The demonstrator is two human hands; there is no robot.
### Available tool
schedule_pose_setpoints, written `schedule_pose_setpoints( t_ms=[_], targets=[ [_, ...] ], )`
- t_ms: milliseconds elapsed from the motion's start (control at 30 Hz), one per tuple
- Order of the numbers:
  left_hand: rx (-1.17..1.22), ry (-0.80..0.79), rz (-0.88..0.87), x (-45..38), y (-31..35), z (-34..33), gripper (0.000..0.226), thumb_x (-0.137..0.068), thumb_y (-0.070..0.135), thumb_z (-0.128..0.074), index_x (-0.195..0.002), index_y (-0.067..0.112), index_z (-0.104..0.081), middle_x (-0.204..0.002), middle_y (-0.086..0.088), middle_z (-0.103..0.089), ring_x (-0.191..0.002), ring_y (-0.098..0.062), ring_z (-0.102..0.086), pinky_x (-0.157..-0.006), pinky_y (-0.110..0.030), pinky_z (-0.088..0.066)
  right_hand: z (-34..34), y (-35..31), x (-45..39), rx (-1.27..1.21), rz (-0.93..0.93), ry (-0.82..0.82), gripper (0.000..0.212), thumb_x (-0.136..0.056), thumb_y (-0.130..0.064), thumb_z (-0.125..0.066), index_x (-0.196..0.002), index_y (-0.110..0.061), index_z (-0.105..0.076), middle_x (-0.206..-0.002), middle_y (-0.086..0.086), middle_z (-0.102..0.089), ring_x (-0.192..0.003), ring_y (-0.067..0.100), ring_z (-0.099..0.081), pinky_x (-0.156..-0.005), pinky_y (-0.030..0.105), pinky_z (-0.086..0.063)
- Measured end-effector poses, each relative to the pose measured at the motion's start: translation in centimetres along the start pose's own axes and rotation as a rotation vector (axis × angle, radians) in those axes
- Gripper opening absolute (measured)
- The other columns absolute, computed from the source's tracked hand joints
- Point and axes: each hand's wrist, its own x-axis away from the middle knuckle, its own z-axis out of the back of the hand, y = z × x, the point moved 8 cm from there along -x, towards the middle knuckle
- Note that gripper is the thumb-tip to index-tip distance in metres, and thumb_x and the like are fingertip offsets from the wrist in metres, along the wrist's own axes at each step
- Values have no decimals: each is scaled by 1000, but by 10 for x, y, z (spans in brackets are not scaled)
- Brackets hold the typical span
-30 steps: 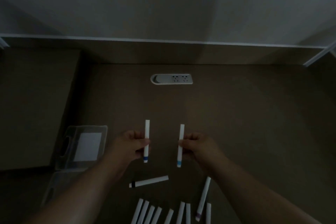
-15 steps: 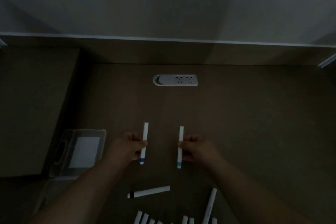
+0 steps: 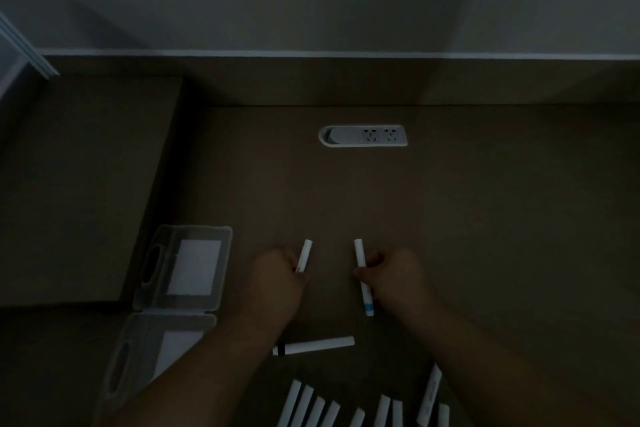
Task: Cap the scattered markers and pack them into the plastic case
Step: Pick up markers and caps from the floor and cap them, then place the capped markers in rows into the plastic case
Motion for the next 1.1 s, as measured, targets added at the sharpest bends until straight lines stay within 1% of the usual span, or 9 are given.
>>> schedule_pose_setpoints(
  t_ms=[67, 200, 300, 467, 633, 733, 833, 967, 1100],
  targets=[
    [-30, -3, 7, 2, -2, -2, 7, -93, 26, -66, -98, 25, -61, -91, 4, -62, -82, -10, -62, -70, -23, -50, -2, -2, 2, 36, 6, 2, 11, -88, -31, -70, -91, -30, -59, -92, -3, -62, -82, 11, -63, -78, 35, -58],
    [-17, 56, -38, 4, -3, 2, 8, -90, 26, -70, -93, 21, -65, -77, 11, -57, -67, -1, -52, -52, -13, -31, -3, -5, 7, 89, 30, 10, 11, -88, -30, -70, -89, -30, -59, -90, -4, -62, -82, 11, -62, -75, 33, -57],
    [40, 32, -13, 4, -4, 2, 14, -88, 30, -72, -97, 21, -65, -81, 11, -58, -69, 0, -52, -56, -15, -34, -2, -7, 8, 83, 49, 19, 12, -86, -32, -72, -90, -28, -61, -88, -4, -62, -82, 11, -62, -72, 33, -56],
    [89, 44, -14, 12, -9, 24, 16, -90, 32, -69, -80, 28, -58, -80, 7, -61, -71, -1, -55, -57, -16, -36, 0, -6, 11, 43, 57, 12, 13, -89, -32, -69, -85, -28, -57, -88, -3, -62, -81, 12, -63, -72, 33, -56],
    [-23, 192, -112, 29, -23, 71, 4, -92, 25, -66, -93, 29, -64, -88, 10, -65, -76, 1, -57, -65, -14, -39, 7, -3, 16, -14, 47, 37, 16, -92, -29, -64, -80, -29, -53, -89, 2, -63, -79, 15, -64, -77, 38, -58],
    [-128, 255, -140, 48, -44, 99, 15, -89, 22, -67, -104, 24, -66, -98, 5, -64, -88, -10, -61, -74, -23, -44, 4, -3, 18, -4, 42, 23, 15, -92, -30, -64, -82, -29, -54, -89, 2, -64, -78, 16, -65, -76, 39, -58],
    [-262, 222, -117, 71, -79, 106, 31, -89, 36, -68, -118, 30, -60, -115, 8, -58, -107, -11, -55, -86, -28, -49, 5, -3, 19, 17, 44, 28, 15, -93, -30, -64, -81, -30, -53, -88, 2, -64, -78, 16, -65, -75, 38, -58],
    [-518, 127, -151, 87, -109, 95, 55, -89, 48, -62, -141, 33, -47, -146, 7, -40, -138, -15, -32, -114, -32, -35, 4, -5, 19, 36, 45, 19, 7, -92, -32, -64, -90, -29, -58, -90, 1, -64, -80, 15, -64, -79, 41, -58],
    [-552, 37, -189, 84, -117, 84, 69, -89, 53, -58, -150, 42, -29, -161, 7, -20, -148, -18, -17, -119, -41, -30, 3, -7, 21, 52, 41, 30, 10, -90, -33, -66, -90, -28, -56, -90, 1, -63, -79, 15, -64, -74, 37, -57]
  ],
)
